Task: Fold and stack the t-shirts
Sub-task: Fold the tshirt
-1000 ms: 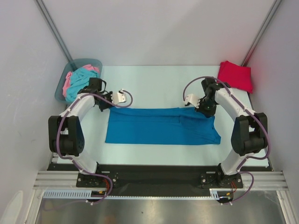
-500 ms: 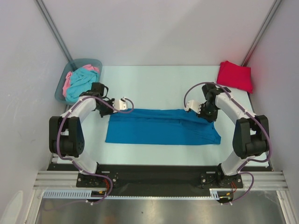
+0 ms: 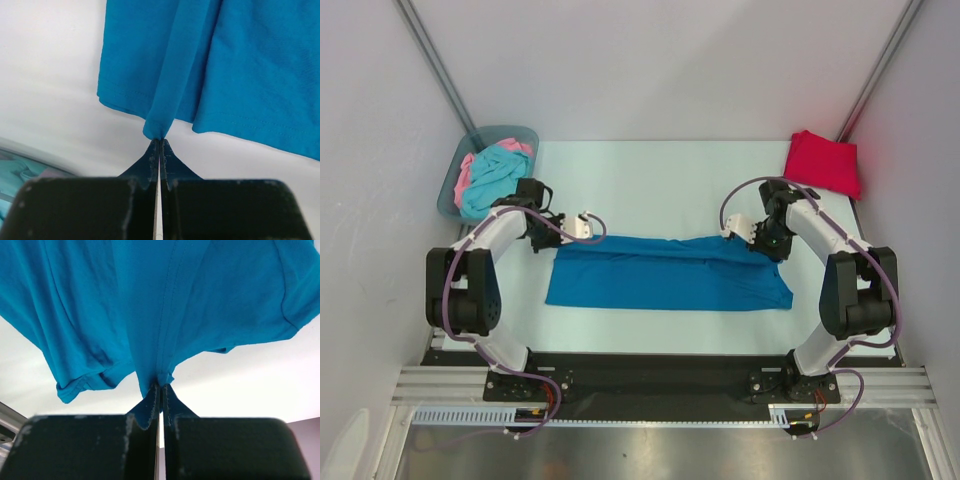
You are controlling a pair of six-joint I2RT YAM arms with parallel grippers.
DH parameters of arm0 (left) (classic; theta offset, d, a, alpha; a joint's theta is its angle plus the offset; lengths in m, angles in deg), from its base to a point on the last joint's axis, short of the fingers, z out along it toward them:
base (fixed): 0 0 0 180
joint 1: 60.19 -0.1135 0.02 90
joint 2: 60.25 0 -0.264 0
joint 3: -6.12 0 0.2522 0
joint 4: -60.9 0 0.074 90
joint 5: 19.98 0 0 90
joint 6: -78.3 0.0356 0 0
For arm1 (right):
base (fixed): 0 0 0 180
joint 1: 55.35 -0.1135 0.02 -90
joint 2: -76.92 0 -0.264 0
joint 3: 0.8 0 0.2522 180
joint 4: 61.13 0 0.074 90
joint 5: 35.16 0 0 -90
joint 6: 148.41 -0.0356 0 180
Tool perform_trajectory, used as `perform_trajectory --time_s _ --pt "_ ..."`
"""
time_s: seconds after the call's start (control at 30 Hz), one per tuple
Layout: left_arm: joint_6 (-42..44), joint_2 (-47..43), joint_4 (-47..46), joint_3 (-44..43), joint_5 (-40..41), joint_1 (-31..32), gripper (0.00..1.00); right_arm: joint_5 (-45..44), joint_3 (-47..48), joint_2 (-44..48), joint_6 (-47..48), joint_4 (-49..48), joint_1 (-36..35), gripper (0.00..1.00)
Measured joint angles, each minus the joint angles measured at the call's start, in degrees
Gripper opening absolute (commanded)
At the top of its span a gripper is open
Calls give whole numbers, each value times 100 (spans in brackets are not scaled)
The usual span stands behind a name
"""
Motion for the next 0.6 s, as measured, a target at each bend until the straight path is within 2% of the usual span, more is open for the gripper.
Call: perform_trajectory --time_s 0.6 --pt "271 55 306 9 101 0 0 -2 -291 4 103 -48 0 0"
